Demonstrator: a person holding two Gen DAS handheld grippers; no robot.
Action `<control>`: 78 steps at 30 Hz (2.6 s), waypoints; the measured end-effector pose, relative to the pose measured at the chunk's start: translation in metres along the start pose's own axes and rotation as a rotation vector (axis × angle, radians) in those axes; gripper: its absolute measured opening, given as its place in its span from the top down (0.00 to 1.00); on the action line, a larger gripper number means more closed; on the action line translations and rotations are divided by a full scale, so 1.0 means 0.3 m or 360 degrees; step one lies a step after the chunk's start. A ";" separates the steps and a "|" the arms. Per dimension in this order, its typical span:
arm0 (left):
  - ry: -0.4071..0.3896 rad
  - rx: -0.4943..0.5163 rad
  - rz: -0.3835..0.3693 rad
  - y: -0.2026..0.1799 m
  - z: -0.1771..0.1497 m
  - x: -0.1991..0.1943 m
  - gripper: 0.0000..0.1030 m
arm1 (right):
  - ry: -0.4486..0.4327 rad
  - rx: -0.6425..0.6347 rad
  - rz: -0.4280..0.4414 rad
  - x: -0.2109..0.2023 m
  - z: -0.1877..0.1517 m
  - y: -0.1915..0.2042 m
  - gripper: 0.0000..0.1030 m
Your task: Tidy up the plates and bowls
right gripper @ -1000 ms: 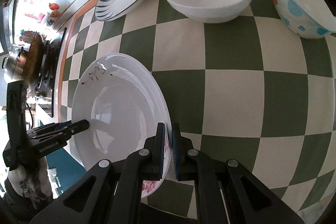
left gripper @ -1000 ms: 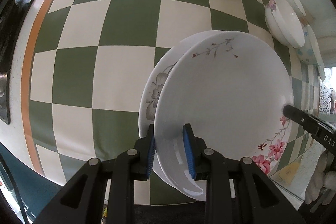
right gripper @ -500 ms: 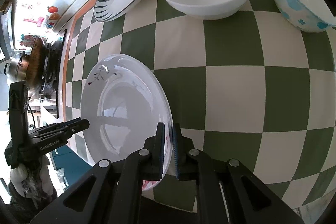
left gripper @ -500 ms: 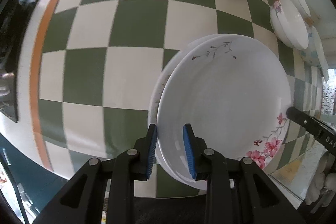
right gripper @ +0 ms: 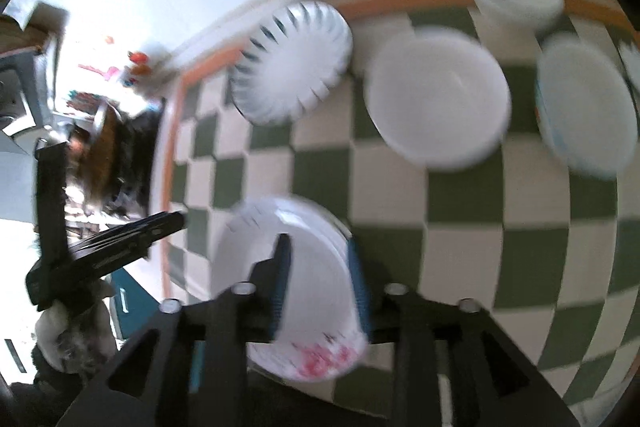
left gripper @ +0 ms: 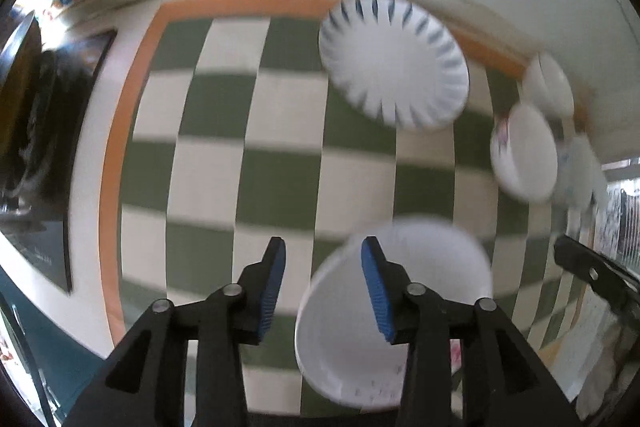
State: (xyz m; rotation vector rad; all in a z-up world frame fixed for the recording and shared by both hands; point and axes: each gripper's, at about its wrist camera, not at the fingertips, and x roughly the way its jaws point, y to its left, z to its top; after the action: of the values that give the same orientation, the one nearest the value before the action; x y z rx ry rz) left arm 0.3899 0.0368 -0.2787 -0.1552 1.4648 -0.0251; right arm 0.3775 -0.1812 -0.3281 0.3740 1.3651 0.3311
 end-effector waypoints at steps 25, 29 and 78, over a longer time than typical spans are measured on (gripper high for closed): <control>0.0150 -0.0061 -0.0134 0.050 0.480 0.376 0.86 | 0.0145 0.0175 -0.0262 0.464 0.703 -0.088 0.90; 0.0126 -0.0063 -0.0139 0.054 0.473 0.369 0.86 | 0.0120 0.0147 -0.0256 0.473 0.697 -0.087 0.90; 0.0038 -0.0095 -0.0145 0.048 -0.351 -0.002 0.86 | 0.0051 -0.0061 -0.0060 0.055 -0.220 -0.028 0.94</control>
State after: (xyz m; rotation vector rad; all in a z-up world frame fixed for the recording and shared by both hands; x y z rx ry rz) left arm 0.2844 0.0417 -0.2902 -0.2713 1.4820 -0.0575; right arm 0.3156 -0.1771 -0.3570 0.3121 1.3934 0.3330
